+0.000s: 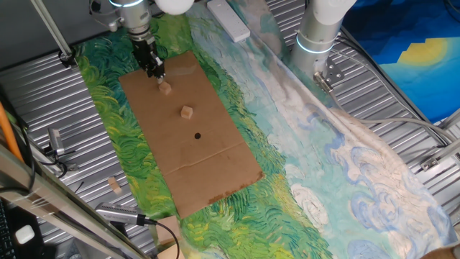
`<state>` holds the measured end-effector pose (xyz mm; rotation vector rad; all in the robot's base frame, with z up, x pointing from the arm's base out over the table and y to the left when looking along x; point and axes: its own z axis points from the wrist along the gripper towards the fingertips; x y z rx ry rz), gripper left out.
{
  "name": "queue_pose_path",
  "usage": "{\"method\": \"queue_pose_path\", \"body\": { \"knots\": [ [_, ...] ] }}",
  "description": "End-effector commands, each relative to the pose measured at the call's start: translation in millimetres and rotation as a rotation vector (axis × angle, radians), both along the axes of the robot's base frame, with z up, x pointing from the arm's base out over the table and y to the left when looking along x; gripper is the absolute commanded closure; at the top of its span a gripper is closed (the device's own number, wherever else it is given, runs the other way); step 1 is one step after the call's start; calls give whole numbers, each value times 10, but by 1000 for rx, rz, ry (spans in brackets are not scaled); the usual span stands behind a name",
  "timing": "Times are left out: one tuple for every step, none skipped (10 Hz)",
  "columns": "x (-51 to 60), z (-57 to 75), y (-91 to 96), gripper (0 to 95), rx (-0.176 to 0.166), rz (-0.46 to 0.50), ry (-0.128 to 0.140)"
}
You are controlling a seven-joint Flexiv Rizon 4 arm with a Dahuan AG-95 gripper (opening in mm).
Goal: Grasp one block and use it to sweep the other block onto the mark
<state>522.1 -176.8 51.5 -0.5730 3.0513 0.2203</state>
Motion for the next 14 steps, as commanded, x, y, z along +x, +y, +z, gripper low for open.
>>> {"method": "queue_pose_path", "body": {
  "knots": [
    [-16, 15, 96, 570, -19, 9, 7],
    [-23, 5, 111, 570, -21, 4, 10],
    [-30, -1, 117, 570, -21, 3, 13],
    [-54, -18, 129, 570, -22, 0, 16],
    [-85, -40, 146, 570, -23, -5, 17],
    [-110, -58, 162, 570, -23, -8, 19],
    [-140, -74, 175, 570, -24, -9, 19],
    [-188, -101, 194, 570, -24, -17, 19],
    [-192, -106, 198, 570, -25, -17, 20],
    [-192, -106, 198, 570, -24, -16, 19],
    [-191, -106, 199, 570, -22, -18, 17],
    [-191, -106, 199, 570, -21, -18, 16],
    [-190, -107, 200, 570, -20, -18, 12],
    [-185, -111, 209, 570, -18, -26, 11]
  ]
}}
